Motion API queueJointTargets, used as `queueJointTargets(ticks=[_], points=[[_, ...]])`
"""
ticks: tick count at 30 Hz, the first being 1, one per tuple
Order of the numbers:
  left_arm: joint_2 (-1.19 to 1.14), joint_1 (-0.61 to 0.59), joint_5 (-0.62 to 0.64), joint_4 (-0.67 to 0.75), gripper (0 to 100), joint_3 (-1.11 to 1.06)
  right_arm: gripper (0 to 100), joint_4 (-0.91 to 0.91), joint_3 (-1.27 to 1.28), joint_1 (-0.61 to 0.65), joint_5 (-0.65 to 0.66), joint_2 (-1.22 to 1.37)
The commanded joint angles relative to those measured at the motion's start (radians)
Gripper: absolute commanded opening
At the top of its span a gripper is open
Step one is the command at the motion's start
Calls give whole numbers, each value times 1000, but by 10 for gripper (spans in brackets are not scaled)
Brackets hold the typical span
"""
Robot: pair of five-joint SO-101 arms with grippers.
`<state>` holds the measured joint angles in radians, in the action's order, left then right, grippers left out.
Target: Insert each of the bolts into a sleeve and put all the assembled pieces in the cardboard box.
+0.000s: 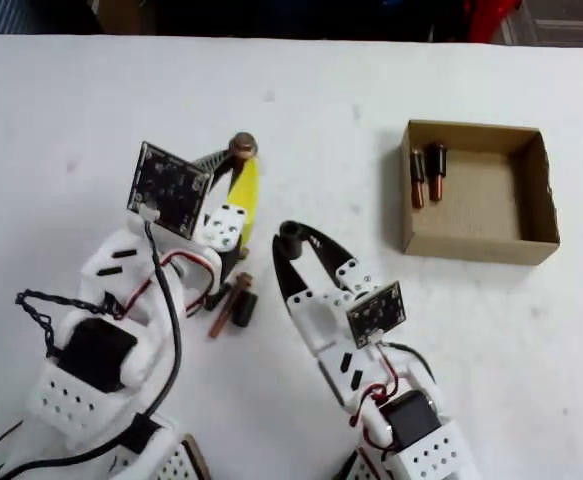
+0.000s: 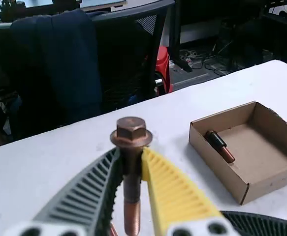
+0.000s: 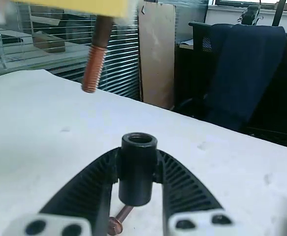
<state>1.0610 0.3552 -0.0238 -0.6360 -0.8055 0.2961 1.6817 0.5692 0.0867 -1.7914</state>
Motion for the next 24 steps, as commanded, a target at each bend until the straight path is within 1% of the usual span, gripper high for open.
queueJointTargets(ticks=[1, 7, 10, 15, 24], points=[[30, 24, 8, 100, 23, -11, 16, 8, 9, 7, -11, -7], [30, 91, 8, 201, 23, -21, 16, 16, 9, 4, -11, -7], [30, 124, 15, 230, 23, -21, 16, 16, 9, 4, -11, -7], [30, 120, 207, 235, 23, -23, 16, 16, 9, 2, -11, -7], [31, 117, 221, 242, 24, -118, 16, 16, 9, 2, -11, -7]])
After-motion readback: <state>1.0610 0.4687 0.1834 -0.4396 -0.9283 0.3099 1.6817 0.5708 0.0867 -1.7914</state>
